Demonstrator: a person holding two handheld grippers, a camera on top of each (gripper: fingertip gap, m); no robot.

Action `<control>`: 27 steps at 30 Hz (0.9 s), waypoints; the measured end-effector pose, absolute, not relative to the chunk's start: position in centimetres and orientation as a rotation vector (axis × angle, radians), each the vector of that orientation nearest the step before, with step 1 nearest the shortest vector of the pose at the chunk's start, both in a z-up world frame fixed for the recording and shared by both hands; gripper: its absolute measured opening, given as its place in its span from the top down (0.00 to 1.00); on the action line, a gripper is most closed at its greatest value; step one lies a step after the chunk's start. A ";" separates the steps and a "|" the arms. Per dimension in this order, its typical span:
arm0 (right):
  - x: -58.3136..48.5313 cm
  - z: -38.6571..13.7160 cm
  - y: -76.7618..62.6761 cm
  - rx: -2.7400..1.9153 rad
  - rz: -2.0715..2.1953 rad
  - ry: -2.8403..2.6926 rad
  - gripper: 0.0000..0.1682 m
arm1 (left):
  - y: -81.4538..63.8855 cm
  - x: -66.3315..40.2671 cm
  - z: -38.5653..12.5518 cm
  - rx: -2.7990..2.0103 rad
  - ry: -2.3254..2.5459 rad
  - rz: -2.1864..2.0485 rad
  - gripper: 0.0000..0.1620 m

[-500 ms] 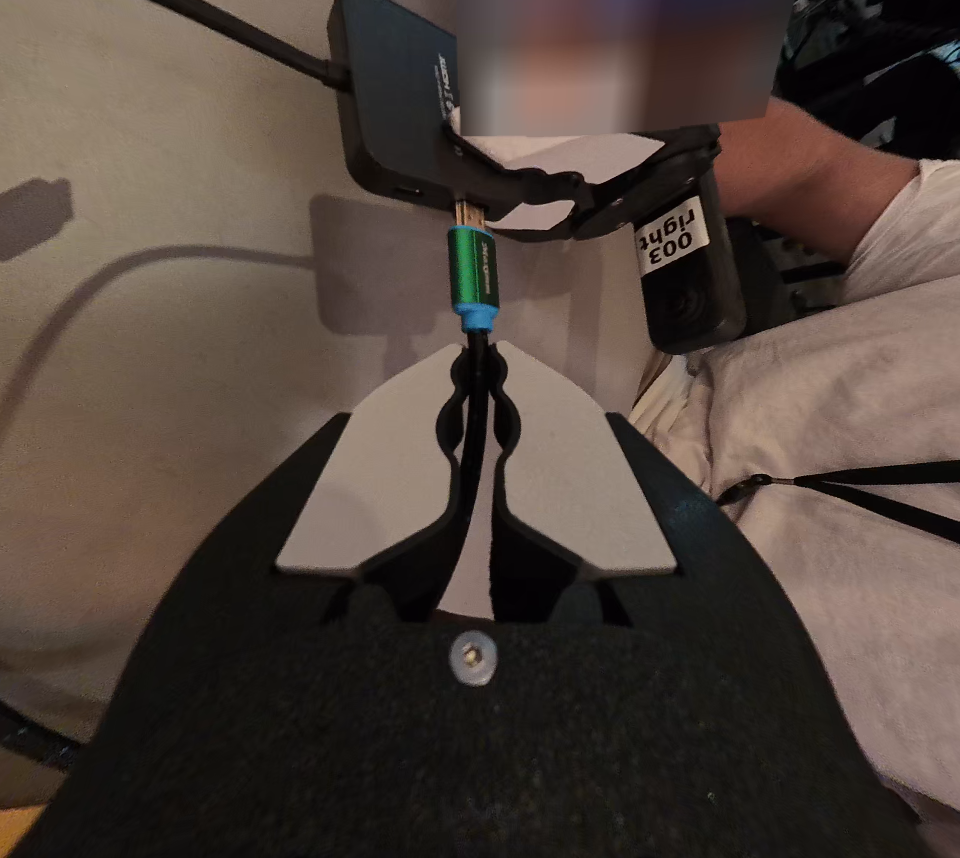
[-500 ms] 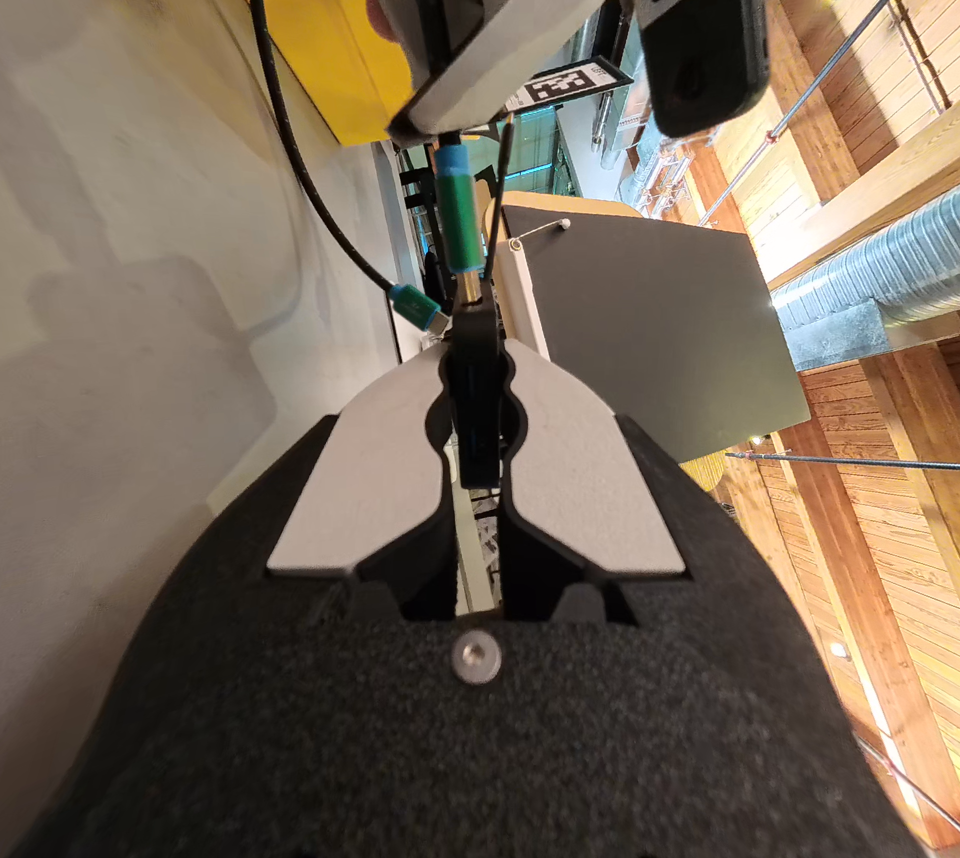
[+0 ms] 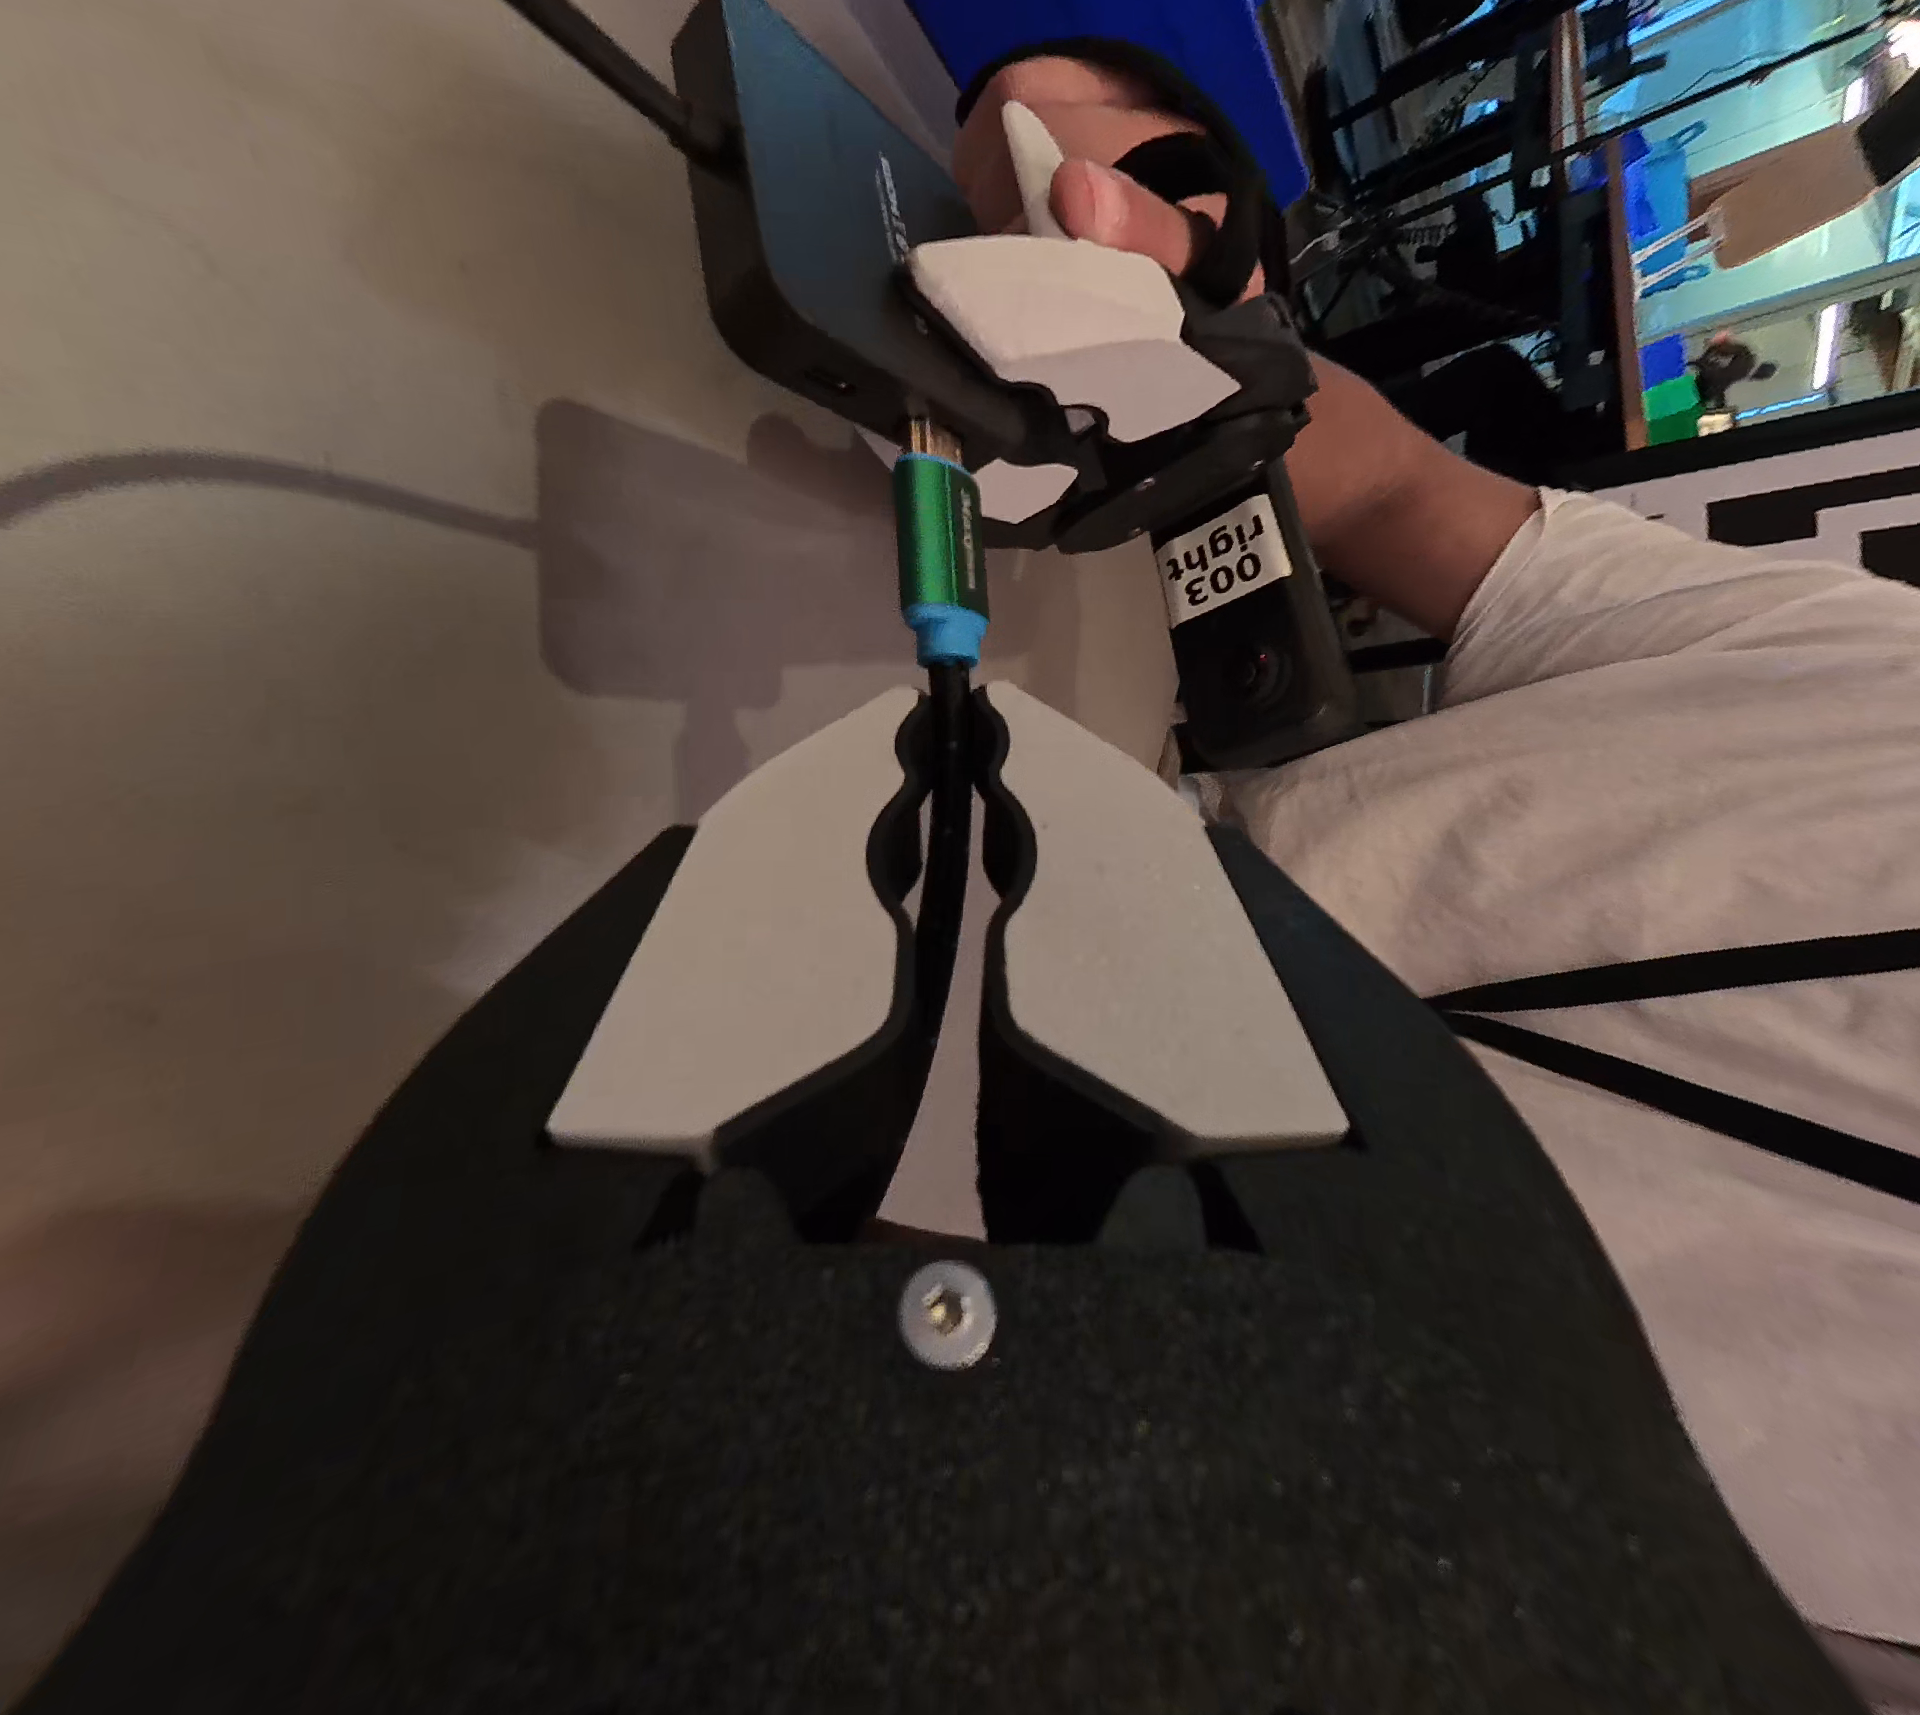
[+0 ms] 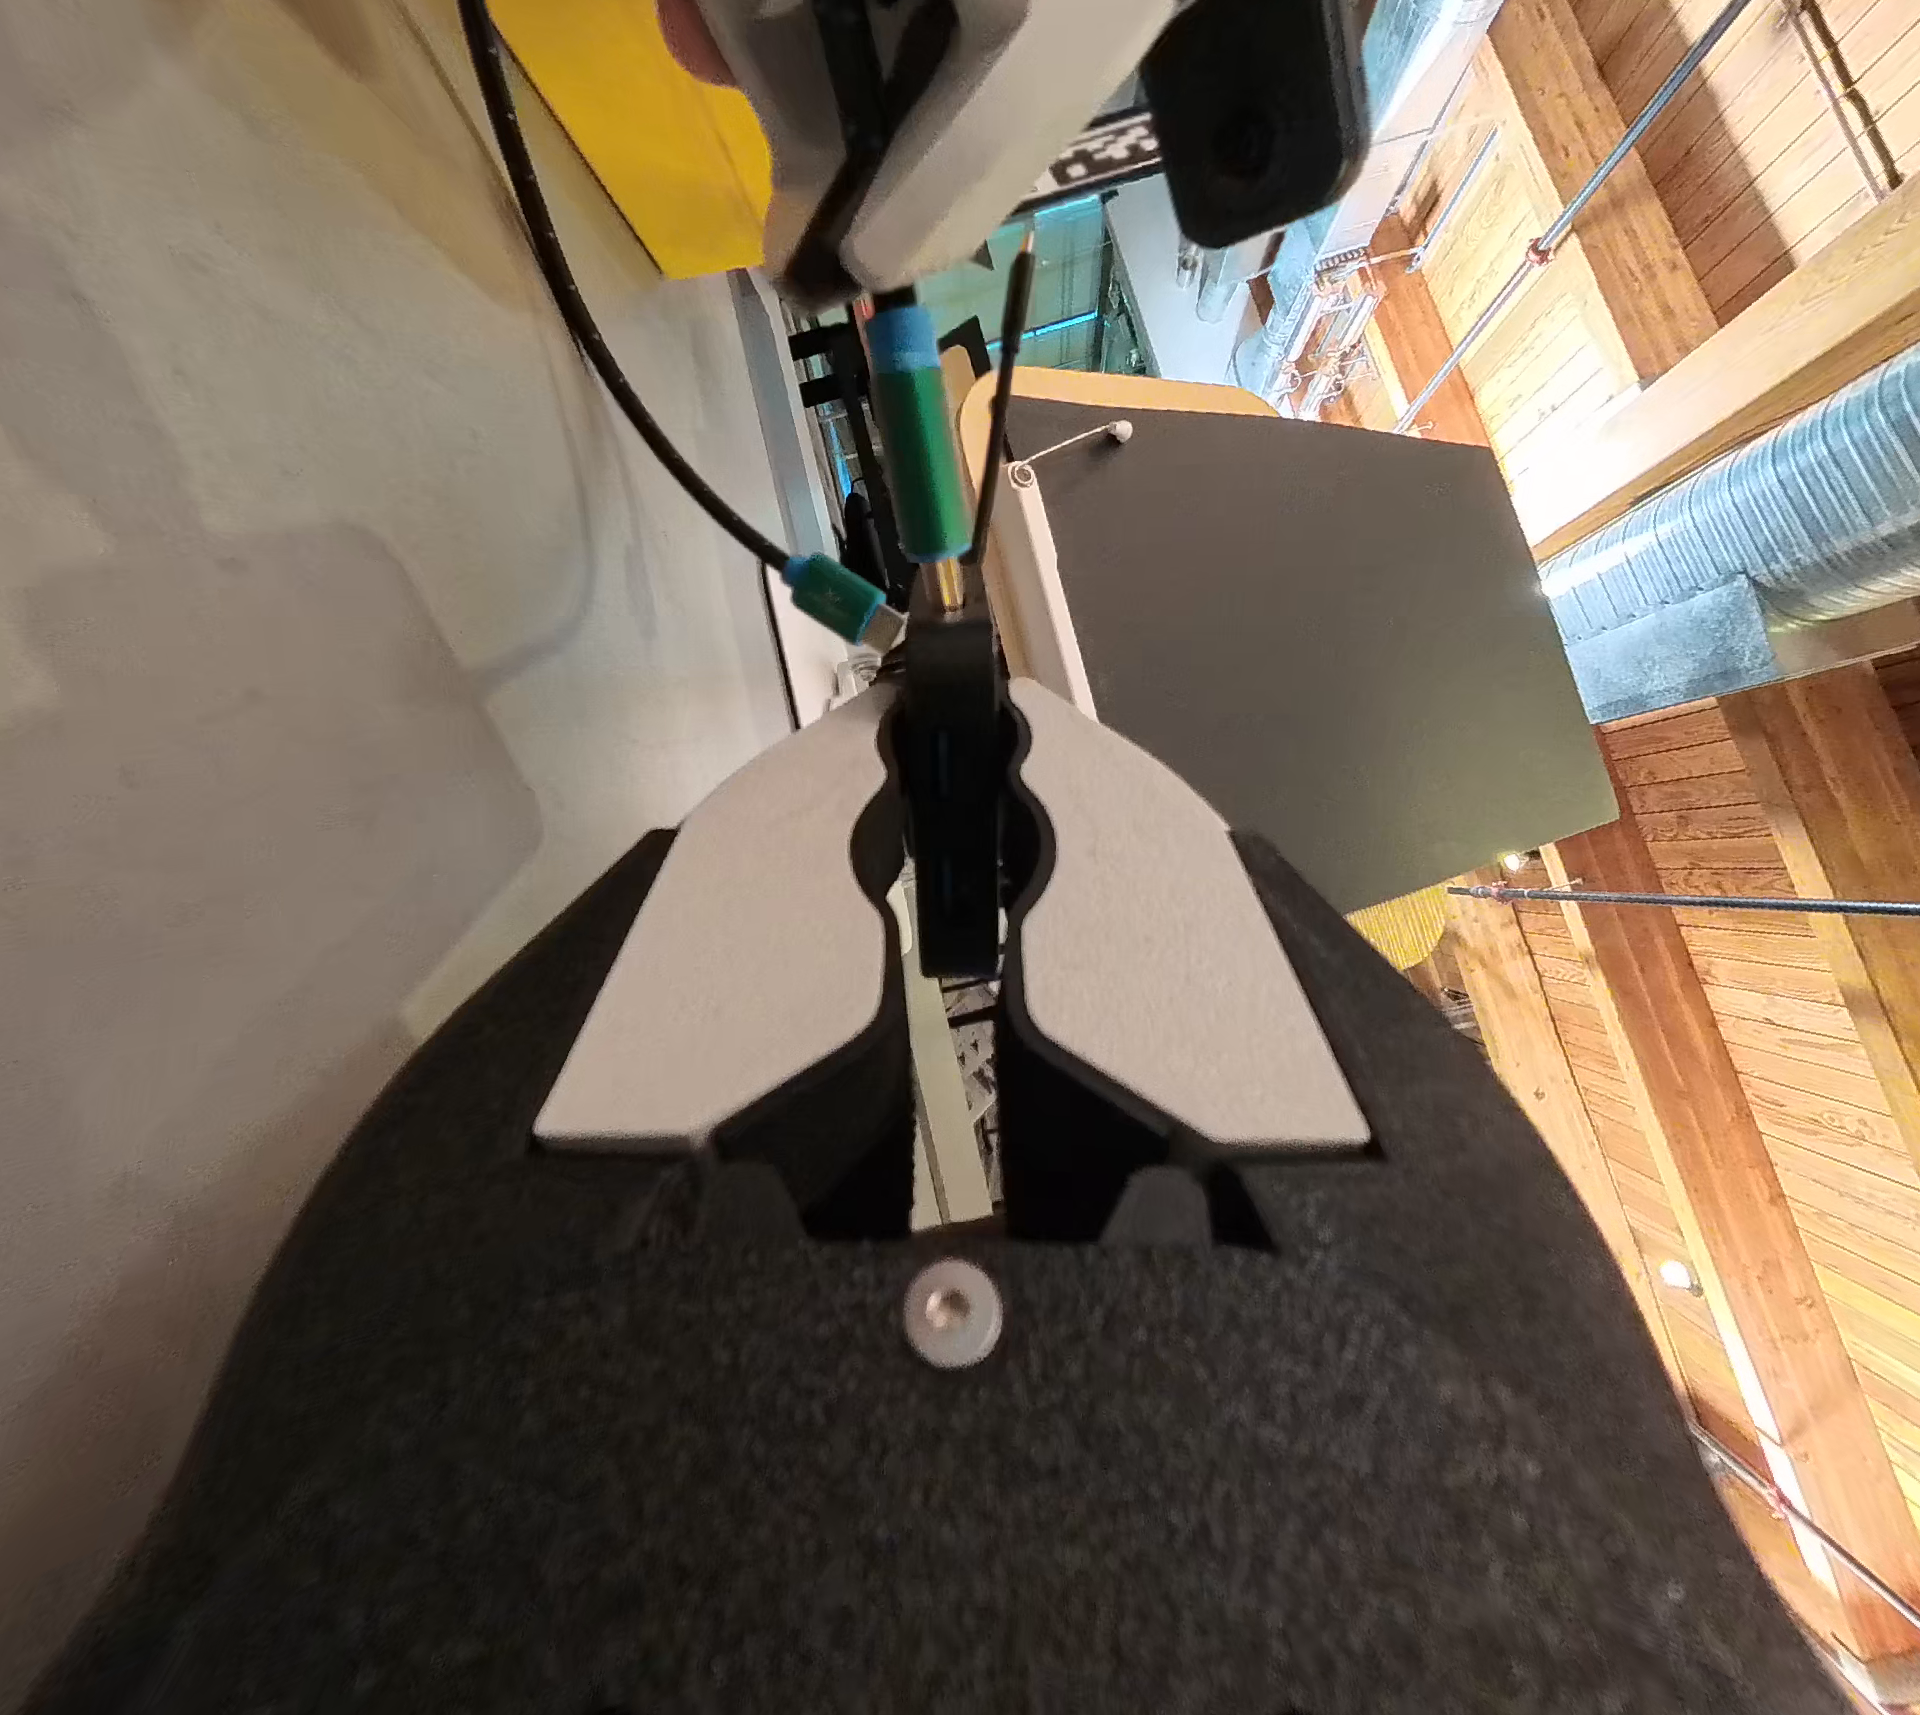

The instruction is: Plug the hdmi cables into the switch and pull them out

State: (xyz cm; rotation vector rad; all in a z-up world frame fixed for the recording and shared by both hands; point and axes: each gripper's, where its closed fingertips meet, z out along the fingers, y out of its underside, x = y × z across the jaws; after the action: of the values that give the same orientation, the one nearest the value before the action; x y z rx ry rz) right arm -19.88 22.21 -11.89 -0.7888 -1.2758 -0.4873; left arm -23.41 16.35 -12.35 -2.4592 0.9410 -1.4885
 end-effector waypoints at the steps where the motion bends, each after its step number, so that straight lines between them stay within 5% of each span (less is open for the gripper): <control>1: -19.8 -11.9 22.3 -0.791 -0.495 -1.275 0.92 | 16.4 -23.3 -12.4 -2.461 0.922 -1.500 0.96; 13: -20.1 -12.1 21.5 -0.711 -0.543 -1.313 0.93 | 16.4 -23.7 -12.5 -2.492 0.916 -1.486 0.96; 22: -20.0 -12.4 21.9 -0.804 -0.431 -1.295 0.92 | 18.4 -23.8 -12.1 -2.105 1.212 -0.456 0.94; 27: -19.8 -12.8 21.7 -0.797 -0.403 -1.327 0.93 | 17.5 -23.2 -12.8 -2.081 1.212 -0.395 0.96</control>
State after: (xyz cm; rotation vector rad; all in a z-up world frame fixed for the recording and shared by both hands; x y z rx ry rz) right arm -19.77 21.67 -12.84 -0.7968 -1.3266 -0.4026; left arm -23.25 17.53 -12.76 -2.0813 1.2122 -0.3954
